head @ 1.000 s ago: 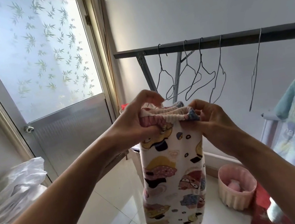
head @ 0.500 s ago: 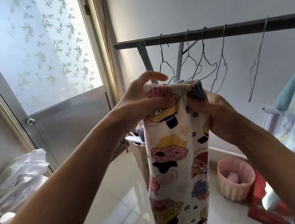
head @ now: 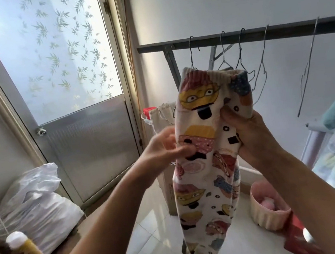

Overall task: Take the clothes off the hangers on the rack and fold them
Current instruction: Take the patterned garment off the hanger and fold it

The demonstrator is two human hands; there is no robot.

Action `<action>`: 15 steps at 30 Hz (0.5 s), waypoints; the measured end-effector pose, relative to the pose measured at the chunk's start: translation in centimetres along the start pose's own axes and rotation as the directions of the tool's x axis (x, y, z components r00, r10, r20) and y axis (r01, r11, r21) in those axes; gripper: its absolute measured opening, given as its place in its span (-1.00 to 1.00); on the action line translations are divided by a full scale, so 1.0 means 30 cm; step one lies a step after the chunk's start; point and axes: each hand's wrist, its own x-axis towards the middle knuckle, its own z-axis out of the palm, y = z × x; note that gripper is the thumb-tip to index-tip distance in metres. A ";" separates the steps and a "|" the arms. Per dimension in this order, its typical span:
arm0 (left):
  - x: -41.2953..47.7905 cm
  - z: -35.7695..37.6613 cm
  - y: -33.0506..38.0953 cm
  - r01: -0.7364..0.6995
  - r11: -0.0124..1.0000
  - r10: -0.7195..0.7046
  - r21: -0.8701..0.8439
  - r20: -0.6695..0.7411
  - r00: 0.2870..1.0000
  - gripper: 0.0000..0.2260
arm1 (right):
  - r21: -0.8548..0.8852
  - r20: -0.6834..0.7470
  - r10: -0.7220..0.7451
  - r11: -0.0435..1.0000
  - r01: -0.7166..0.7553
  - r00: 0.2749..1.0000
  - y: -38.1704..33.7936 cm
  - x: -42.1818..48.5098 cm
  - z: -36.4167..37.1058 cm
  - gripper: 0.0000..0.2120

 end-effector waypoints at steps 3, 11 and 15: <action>-0.039 0.014 -0.121 0.119 0.992 -0.118 0.049 -0.026 0.993 -0.54 | 0.021 -0.030 -0.010 1.000 0.010 0.999 -0.006 0.020 0.007 -0.60; -0.081 0.068 -0.251 0.375 0.927 -0.362 -0.032 0.189 0.913 -0.35 | 0.071 -0.053 -0.016 0.997 0.019 0.998 -0.022 0.044 0.007 -0.80; -0.067 0.105 -0.269 0.231 0.742 -0.175 -0.630 0.150 0.973 -0.37 | 0.072 -0.077 -0.018 0.997 0.023 0.997 -0.024 0.043 0.001 -0.82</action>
